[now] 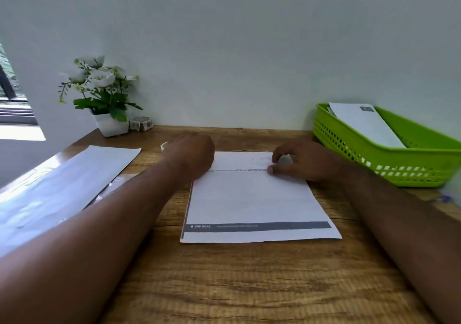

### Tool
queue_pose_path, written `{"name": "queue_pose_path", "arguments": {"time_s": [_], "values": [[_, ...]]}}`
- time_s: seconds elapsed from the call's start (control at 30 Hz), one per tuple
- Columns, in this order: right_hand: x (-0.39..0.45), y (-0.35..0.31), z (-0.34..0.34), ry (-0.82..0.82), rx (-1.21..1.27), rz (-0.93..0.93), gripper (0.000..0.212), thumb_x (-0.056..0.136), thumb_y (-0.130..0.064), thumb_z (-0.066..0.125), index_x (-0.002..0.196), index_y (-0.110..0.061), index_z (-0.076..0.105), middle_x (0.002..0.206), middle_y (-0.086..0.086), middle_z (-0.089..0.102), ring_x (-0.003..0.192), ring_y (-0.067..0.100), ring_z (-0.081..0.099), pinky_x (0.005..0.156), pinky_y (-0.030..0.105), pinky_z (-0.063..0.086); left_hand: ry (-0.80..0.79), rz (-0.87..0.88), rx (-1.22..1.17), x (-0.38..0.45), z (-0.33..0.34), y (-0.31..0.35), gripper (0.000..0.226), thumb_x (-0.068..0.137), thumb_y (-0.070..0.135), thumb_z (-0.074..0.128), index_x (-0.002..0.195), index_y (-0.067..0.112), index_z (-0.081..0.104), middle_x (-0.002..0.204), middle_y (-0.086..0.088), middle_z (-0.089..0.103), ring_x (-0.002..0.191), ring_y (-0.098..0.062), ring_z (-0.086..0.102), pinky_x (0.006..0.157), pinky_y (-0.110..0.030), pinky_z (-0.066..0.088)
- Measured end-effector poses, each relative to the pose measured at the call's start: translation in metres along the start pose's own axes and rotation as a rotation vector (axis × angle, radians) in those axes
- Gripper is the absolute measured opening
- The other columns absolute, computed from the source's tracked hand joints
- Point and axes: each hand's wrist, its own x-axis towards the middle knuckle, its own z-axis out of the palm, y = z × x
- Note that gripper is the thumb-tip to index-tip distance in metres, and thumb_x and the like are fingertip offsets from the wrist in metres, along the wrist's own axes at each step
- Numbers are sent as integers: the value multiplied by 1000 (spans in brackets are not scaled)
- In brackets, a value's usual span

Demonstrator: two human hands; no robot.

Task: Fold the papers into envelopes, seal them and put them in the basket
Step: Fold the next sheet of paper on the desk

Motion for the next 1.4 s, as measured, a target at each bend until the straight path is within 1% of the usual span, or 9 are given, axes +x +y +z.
{"name": "queue_pose_path", "arguments": {"time_s": [0.13,0.27,0.53,0.7,0.8,0.97,1.07,1.27,1.4], "values": [[-5,-25,-2,45,-96,-3,42,90,-60,43,89,-26,67,87,-11,65,82,10,58,73,29,45,90,116,-91,-3,10,20,33,90,14,45,114,20,66,124,-6,64,116,-27,56,99,-35,43],[-1,-56,13,15,17,-81,36,101,-36,34,92,-14,61,90,-4,62,90,19,58,73,31,38,-178,131,-183,1,33,29,35,101,32,37,126,13,54,134,-9,54,124,-30,49,101,-40,40],[6,-28,20,-73,90,136,31,101,-28,35,90,-11,59,111,9,65,103,26,58,84,31,41,-292,81,-92,-1,27,28,44,104,33,27,143,20,41,152,-3,38,138,-28,35,113,-48,27],[2,-20,20,-90,-73,200,36,102,-31,32,120,-13,57,129,9,59,120,29,51,104,41,34,-161,72,269,1,23,36,48,100,31,26,146,20,36,158,-2,27,148,-29,13,116,-58,1],[4,-27,24,-114,-196,216,39,102,-33,26,130,-17,48,138,9,53,126,28,48,110,45,24,-160,257,55,3,27,54,53,103,34,23,154,22,15,163,4,6,150,-21,-3,118,-53,-5],[3,-26,22,-123,-178,208,44,103,-35,25,139,-17,41,145,7,46,132,27,43,114,45,23,-350,-47,-75,10,36,42,68,99,56,16,155,18,10,163,2,6,150,-20,3,116,-54,-4],[1,-22,16,-136,-50,185,44,102,-37,31,137,-16,47,144,6,47,131,25,43,110,39,30,-295,-174,11,9,35,28,69,99,54,19,153,11,18,161,-8,15,148,-28,12,118,-52,1],[-2,-11,-1,-153,176,218,59,88,-47,59,140,-28,41,141,-6,48,127,17,45,106,33,36,-202,-12,-69,10,25,17,58,98,47,39,149,28,22,153,-12,33,144,-33,24,117,-53,7],[8,-10,-8,-185,319,292,83,75,-43,76,145,-36,31,127,-9,51,99,11,55,76,23,48,-161,1,-134,10,19,16,69,92,47,53,150,31,20,152,-8,33,139,-33,30,113,-48,18]]}}
